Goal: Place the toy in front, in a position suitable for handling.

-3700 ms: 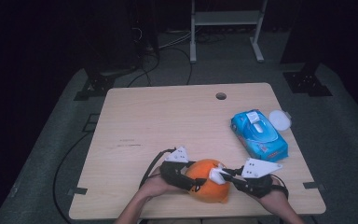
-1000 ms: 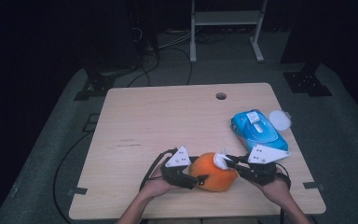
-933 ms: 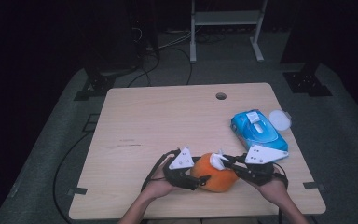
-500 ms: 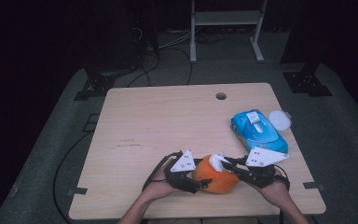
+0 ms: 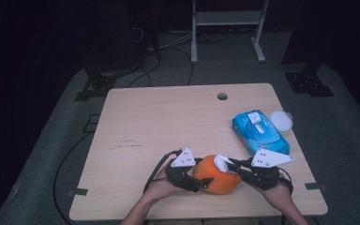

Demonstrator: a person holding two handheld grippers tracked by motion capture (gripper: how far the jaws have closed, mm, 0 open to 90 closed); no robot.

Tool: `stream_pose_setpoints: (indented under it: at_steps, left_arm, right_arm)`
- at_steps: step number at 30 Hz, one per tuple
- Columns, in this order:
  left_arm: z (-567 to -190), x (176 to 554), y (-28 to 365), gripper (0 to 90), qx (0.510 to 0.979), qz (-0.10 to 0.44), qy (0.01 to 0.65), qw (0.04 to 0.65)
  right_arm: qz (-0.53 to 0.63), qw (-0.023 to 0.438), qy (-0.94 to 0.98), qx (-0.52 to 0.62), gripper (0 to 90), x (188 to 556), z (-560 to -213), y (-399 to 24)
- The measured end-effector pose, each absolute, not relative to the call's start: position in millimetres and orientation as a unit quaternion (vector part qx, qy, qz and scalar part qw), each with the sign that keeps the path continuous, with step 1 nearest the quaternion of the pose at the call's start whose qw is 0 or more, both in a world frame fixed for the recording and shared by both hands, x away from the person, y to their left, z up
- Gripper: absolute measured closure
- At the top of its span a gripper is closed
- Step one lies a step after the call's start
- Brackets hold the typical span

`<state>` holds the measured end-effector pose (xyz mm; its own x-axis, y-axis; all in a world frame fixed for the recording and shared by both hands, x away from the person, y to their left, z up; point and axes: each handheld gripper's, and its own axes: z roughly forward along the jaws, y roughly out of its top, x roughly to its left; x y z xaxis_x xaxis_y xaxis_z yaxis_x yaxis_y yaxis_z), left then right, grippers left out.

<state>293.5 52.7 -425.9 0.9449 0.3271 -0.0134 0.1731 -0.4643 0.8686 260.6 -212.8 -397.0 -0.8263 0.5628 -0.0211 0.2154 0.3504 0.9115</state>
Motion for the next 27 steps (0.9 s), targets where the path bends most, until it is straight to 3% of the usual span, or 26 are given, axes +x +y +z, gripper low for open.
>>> stream_pose_setpoints:
  at_steps: [3,6,11,18,20,23,27]
  left_arm:
    - [-422.1,287.1,46.2,32.9,0.855,0.099,0.123,0.494]
    - [-420.4,282.2,44.6,33.2,0.861,0.112,0.105,0.485]
    - [-423.4,284.7,48.6,32.2,0.858,0.102,0.106,0.492]
    - [-426.3,299.7,54.6,11.5,0.841,0.040,0.178,0.509]
    - [-429.0,301.6,57.2,16.8,0.835,0.020,0.182,0.520]
    - [-426.9,296.7,54.8,28.8,0.837,0.043,0.171,0.517]
    - [-421.3,285.7,46.4,33.2,0.848,0.078,0.148,0.504]
  right_arm:
    - [0.525,0.159,0.808,0.214,81.6,256.3,-391.1,-194.2]
    - [0.509,0.181,0.818,0.196,81.6,251.7,-387.9,-178.7]
    - [0.507,0.193,0.809,0.228,81.6,259.2,-390.2,-193.3]
    - [0.508,0.184,0.802,0.256,81.6,260.4,-397.7,-213.4]
    - [0.509,0.184,0.801,0.257,81.6,260.2,-397.3,-215.1]
    - [0.508,0.191,0.800,0.255,81.7,258.4,-395.1,-211.4]
    - [0.511,0.188,0.806,0.231,81.6,253.1,-388.5,-193.5]
